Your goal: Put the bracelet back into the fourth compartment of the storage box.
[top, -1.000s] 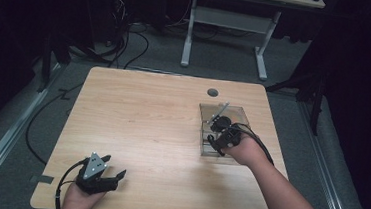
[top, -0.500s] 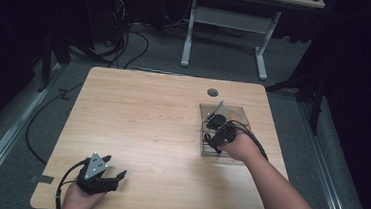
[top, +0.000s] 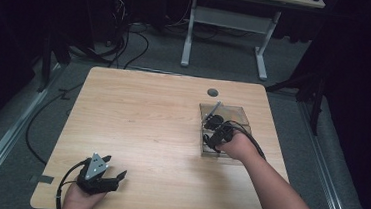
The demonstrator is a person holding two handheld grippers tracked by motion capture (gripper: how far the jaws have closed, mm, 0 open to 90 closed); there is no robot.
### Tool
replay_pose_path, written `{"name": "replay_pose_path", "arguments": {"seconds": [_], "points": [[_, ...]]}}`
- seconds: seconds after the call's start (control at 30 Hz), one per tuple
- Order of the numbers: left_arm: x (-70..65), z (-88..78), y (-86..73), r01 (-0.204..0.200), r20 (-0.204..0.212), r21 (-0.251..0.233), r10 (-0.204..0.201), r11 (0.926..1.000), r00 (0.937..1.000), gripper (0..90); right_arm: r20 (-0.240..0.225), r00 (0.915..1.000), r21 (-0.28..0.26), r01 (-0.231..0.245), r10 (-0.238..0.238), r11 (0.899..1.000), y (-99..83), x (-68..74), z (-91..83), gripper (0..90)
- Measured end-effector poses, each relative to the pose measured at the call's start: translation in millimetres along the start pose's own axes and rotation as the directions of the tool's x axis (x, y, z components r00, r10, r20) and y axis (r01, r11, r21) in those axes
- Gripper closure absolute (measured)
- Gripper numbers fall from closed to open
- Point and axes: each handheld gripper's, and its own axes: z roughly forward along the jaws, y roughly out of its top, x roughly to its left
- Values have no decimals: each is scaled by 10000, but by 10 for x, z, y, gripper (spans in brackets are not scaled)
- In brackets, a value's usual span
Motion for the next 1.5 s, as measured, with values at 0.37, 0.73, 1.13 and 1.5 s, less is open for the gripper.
{"name": "replay_pose_path", "arguments": {"seconds": [0.37, 0.73, 1.13, 1.5], "points": [[0, 3, 1, 6, 24, 3, -6, 10000, 10000, 237, -87, 9996, 470, -254, 259, 9986, 58, 35, 167, 772], [-4, 5, 2, -33, -2, 32, 33, 10000, 10000, 238, -206, 9983, 709, -534, 550, 9961, 29, 47, 291, 773], [-5, 6, 2, -24, 6, 39, 24, 10000, 10000, 238, -119, 9999, 611, 84, -77, 9981, 30, 39, 294, 715], [-6, 7, 3, -39, -32, 65, 39, 10000, 10000, 238, -138, 9989, 241, -449, 452, 9987, -2, 14, 179, 636]]}}
